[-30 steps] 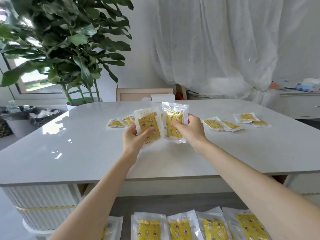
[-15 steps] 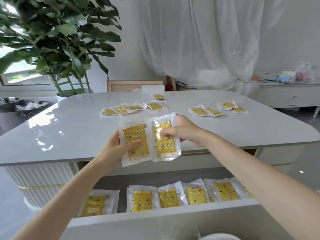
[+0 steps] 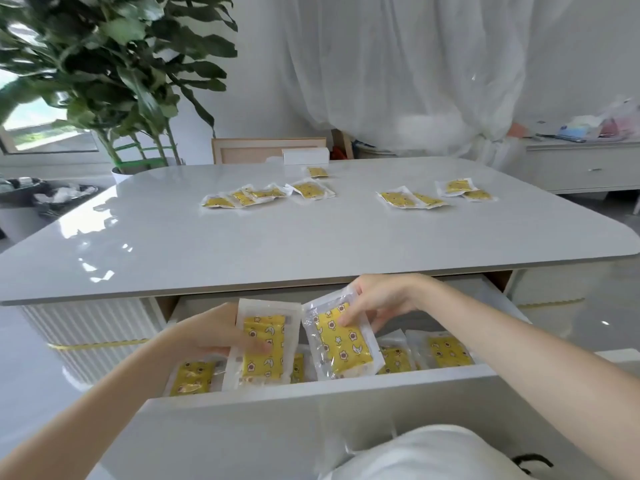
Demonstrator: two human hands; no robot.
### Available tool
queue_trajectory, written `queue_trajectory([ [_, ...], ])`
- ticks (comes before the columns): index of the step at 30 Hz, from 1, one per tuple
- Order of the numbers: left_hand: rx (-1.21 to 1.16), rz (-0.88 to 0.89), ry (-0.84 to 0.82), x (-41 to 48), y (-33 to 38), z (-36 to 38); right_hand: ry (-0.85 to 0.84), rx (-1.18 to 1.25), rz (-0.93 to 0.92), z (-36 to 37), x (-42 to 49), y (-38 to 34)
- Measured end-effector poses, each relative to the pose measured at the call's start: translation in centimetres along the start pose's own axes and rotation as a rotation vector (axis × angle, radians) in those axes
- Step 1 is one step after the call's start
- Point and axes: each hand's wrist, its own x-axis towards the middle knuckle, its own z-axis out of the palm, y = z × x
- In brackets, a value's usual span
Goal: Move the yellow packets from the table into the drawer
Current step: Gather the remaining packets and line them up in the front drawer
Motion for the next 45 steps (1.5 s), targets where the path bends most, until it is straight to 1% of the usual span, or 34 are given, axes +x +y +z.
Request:
queue_trajectory([
  [3, 0.066, -0.125, 0.031, -0.6, -1.6, -1.7, -0.072, 0.087, -0.005, 1.7, 1.9, -0.2],
  [7, 0.132, -0.303, 0.077, -1.4, -3.5, -3.8, -0.094, 0.153, -0.023, 5.0, 4.0, -2.1],
  [10, 0.213, -0.354, 0.150, -1.9, -4.3, -4.2, -0.120, 0.171, -0.015, 7.5, 6.0, -3.3],
  [13, 0.347, -0.400, 0.259, -1.9, -5.0, -4.3, -0.093, 0.154, -0.010, 9.2, 7.7, -4.3],
  [16, 0.449, -0.440, 0.291, -1.4, -5.7, -4.5, -0.063, 0.136, 0.007, 9.7, 8.5, -5.1],
  [18, 0.607, -0.406, 0.313, -1.2, -5.9, -4.4, -0.055, 0.142, 0.035, 9.6, 8.9, -5.2],
  [20, 0.797, -0.320, 0.338, -1.3, -6.1, -4.1, -0.049, 0.151, 0.063, 9.3, 9.0, -5.2],
  [23, 1.205, -0.294, 0.325, -1.4, -5.1, -3.2, -0.044, 0.163, 0.097, 8.6, 8.8, -4.9],
  [24, 1.277, -0.291, 0.308, -1.2, -4.9, -3.2, -0.036, 0.160, 0.108, 8.3, 8.8, -4.8],
  [25, 1.296, -0.280, 0.266, -0.9, -4.8, -3.2, -0.023, 0.152, 0.119, 8.0, 8.7, -4.6],
  [26, 1.267, -0.247, 0.213, -0.3, -4.8, -3.4, -0.008, 0.140, 0.130, 7.7, 8.6, -4.4],
  [28, 1.095, -0.206, 0.096, 0.8, -5.0, -3.6, 0.018, 0.118, 0.147, 7.2, 8.5, -3.9],
  [30, 1.001, -0.231, 0.014, 1.7, -5.0, -3.2, 0.039, 0.117, 0.161, 6.9, 8.4, -3.5],
  [33, 1.051, -0.304, -0.045, 2.7, -5.0, -2.2, 0.038, 0.123, 0.170, 6.6, 8.2, -3.2],
  [35, 1.094, -0.338, -0.057, 3.0, -4.9, -1.8, 0.033, 0.122, 0.168, 6.6, 8.1, -3.2],
  [38, 1.130, -0.347, -0.026, 3.1, -4.7, -1.4, 0.031, 0.118, 0.160, 6.6, 8.0, -3.3],
  [41, 1.113, -0.400, 0.004, 3.0, -4.7, -1.1, 0.012, 0.132, 0.171, 6.4, 7.9, -3.4],
  [45, 1.092, -0.426, 0.023, 3.0, -5.1, -1.2, -0.007, 0.133, 0.196, 5.7, 7.7, -3.1],
])
